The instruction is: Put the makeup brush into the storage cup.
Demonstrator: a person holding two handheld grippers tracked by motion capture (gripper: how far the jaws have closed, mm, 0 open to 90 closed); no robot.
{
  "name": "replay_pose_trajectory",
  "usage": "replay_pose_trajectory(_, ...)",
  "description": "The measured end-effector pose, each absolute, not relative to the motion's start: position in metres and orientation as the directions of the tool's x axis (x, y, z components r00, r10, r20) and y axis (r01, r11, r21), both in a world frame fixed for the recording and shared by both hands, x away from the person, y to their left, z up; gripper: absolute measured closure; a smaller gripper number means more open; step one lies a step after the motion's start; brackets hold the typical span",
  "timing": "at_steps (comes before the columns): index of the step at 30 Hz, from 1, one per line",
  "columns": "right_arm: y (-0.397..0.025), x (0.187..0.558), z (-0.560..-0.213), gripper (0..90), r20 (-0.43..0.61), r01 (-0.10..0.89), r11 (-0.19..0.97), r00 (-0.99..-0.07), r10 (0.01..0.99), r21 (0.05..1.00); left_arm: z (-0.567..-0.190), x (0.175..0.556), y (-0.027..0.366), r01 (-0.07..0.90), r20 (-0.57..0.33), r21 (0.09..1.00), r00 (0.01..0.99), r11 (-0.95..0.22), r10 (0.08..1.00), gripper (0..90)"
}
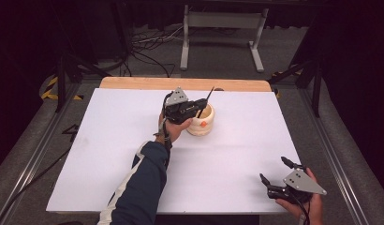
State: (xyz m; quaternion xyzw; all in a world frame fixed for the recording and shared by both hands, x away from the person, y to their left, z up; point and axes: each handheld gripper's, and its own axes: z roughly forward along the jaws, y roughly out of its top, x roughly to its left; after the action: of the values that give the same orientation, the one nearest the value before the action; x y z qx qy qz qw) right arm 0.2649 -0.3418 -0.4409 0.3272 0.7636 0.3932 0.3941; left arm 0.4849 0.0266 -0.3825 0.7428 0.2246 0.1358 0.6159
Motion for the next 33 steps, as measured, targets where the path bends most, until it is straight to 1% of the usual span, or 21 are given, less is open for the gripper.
replay_pose_trajectory(14, -0.342, 0.265, -0.441, 10.9, -0.343, 0.191, 0.476, -0.476, 0.81, 0.859, -0.383, 0.484, 0.028, 0.154, -0.048, 0.975, 0.852, -0.161, 0.521, 83.2)
replay_pose_trajectory(18, -0.342, 0.265, -0.442, 10.9, -0.342, 0.193, 0.477, -0.479, 0.809, 0.858, -0.386, 0.485, 0.027, 0.167, -0.058, 0.973, 0.845, -0.16, 0.532, 83.1)
replay_pose_trajectory(26, -0.343, 0.266, -0.442, 11.0, -0.337, 0.195, 0.473, -0.48, 0.81, 0.859, -0.391, 0.483, 0.03, 0.179, -0.074, 0.972, 0.847, -0.152, 0.526, 83.1)
replay_pose_trajectory(33, -0.34, 0.266, -0.442, 10.9, -0.348, 0.194, 0.487, -0.486, 0.802, 0.851, -0.387, 0.48, 0.032, 0.168, -0.054, 0.971, 0.847, -0.168, 0.529, 83.3)
